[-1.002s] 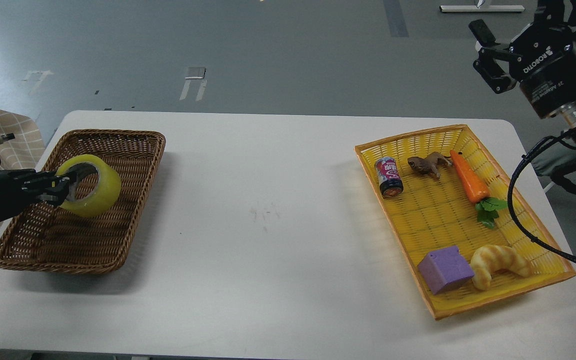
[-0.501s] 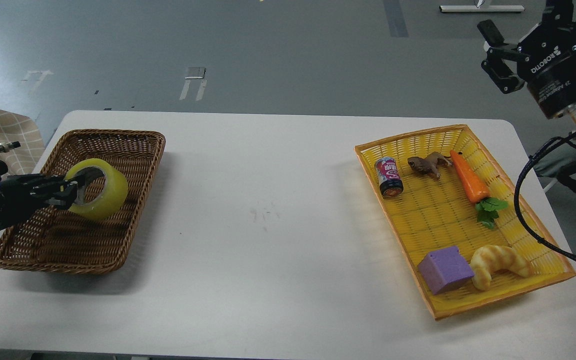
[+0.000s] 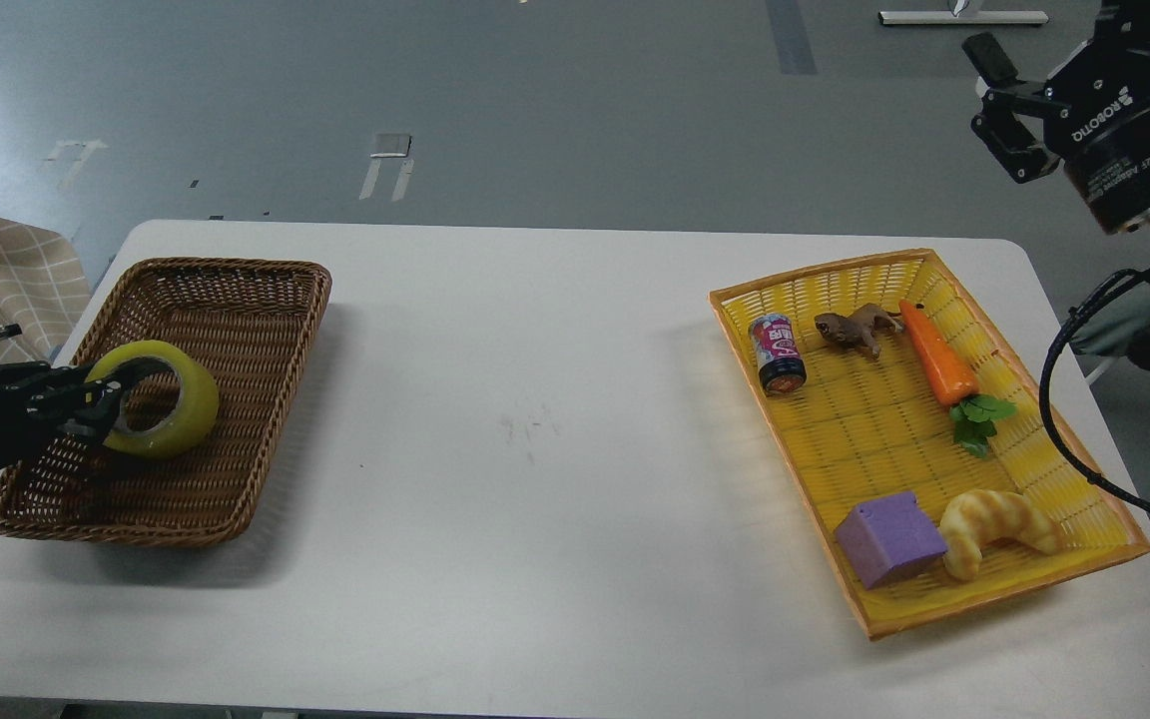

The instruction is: Place and transfer tape with both arms

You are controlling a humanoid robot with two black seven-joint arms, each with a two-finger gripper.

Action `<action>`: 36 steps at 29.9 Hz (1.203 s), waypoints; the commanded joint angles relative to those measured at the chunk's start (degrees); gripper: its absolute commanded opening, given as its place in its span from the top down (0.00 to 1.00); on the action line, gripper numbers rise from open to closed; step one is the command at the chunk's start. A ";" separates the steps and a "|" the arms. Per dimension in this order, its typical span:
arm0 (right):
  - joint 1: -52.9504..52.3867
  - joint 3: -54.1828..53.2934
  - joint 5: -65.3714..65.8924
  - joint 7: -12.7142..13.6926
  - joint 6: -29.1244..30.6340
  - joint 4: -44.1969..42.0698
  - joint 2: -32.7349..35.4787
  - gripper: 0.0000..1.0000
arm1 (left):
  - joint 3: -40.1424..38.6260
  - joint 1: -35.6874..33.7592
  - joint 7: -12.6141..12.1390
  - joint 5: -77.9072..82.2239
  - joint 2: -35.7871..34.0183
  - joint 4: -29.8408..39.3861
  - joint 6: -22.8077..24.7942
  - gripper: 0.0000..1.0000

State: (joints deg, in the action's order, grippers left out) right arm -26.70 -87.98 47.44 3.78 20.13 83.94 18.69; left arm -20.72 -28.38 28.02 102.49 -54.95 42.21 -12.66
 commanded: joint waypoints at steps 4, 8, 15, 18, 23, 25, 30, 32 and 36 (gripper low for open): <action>0.16 0.18 0.02 0.00 0.00 -0.35 0.91 0.00 | 0.33 -1.33 -0.02 -2.38 0.19 -0.11 0.36 0.05; 0.16 0.26 0.02 0.00 0.00 -0.35 1.44 0.00 | -0.02 -2.03 -0.02 -3.87 -0.16 -0.29 0.36 0.03; 0.16 0.27 -0.06 0.00 0.53 -0.35 2.58 0.00 | -0.11 -6.24 -0.02 -16.95 0.28 -0.02 -0.26 0.02; 0.07 0.27 0.02 0.00 0.62 -0.44 2.84 0.00 | -0.72 -10.62 -0.02 -21.43 1.42 0.77 -0.87 0.02; 0.34 0.35 0.02 0.00 0.70 -0.18 2.76 0.00 | -0.72 -16.61 -0.02 -34.85 8.27 0.86 -1.31 0.02; 0.60 0.35 0.02 0.00 0.70 -0.18 2.84 0.00 | -1.07 -18.72 -0.02 -41.82 10.03 1.82 -2.19 0.02; 0.60 0.44 0.46 0.00 0.70 -0.44 2.84 0.00 | -1.78 -24.25 -0.02 -58.95 14.33 6.30 -2.63 0.02; 0.60 0.44 0.81 -0.09 0.70 -0.53 2.76 0.00 | -1.78 -25.84 -0.02 -61.17 15.74 6.92 -2.63 0.02; 0.34 0.18 0.64 -0.53 0.62 -0.35 2.14 0.00 | -4.49 -29.97 -0.02 -67.93 20.48 7.97 -1.84 0.02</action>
State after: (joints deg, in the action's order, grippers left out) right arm -26.11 -87.55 48.19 3.72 20.82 83.40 21.30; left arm -23.21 -55.45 27.98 39.35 -37.81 49.35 -15.13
